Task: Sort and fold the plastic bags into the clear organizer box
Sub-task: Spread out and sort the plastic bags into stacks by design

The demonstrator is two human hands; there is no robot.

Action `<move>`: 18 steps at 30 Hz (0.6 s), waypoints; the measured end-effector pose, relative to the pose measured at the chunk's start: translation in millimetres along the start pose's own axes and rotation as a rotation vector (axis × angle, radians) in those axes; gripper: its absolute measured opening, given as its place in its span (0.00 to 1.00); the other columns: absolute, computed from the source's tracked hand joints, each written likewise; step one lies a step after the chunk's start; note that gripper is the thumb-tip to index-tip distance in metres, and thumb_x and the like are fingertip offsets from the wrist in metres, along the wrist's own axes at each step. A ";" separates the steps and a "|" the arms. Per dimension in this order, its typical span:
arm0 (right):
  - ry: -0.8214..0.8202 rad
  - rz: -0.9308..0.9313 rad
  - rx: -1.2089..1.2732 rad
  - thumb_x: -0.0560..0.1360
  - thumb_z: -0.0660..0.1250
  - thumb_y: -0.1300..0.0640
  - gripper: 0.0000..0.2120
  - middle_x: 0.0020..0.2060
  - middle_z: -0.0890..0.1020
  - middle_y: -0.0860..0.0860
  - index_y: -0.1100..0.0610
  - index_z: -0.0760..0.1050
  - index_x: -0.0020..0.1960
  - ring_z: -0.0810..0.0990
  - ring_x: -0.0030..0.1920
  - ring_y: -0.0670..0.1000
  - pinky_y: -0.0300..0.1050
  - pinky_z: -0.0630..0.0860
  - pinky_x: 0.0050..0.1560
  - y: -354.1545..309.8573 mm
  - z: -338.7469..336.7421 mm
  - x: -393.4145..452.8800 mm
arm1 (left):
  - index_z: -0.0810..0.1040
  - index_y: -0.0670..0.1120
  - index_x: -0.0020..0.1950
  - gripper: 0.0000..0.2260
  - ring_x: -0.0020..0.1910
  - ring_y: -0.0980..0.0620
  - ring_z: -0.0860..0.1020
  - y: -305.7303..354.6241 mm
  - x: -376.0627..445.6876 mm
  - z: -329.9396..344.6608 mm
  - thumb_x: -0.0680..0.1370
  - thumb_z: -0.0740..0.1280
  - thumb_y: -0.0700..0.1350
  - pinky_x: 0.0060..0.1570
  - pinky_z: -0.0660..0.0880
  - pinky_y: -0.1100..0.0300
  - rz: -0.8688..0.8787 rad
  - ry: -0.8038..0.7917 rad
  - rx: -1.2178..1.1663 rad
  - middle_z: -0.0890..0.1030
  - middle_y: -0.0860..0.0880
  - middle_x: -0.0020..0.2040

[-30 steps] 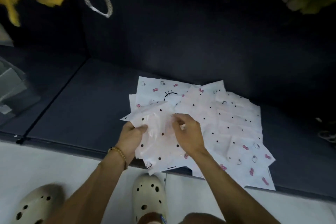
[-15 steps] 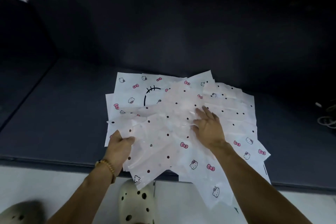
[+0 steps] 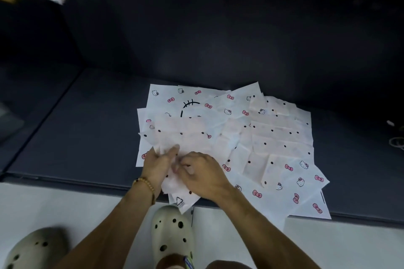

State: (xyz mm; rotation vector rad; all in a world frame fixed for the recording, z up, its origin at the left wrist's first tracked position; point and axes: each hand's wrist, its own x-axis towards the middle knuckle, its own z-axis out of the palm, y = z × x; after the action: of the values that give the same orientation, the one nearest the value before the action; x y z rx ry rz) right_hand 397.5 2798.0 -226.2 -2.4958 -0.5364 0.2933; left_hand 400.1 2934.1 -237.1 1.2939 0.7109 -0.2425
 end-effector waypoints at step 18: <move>0.468 0.617 -0.192 0.80 0.58 0.60 0.12 0.57 0.79 0.59 0.60 0.77 0.59 0.73 0.58 0.63 0.54 0.71 0.54 142.8 -58.9 -7.5 | 0.75 0.49 0.46 0.14 0.45 0.47 0.78 -19.0 13.4 4.7 0.73 0.62 0.29 0.39 0.75 0.58 0.109 0.014 0.161 0.81 0.48 0.47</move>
State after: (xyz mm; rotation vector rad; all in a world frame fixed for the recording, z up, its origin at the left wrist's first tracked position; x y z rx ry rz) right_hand 454.0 2657.7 -258.8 -2.7327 0.4215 -0.1281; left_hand 401.6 2927.3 -259.7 1.4841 0.6406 -0.2049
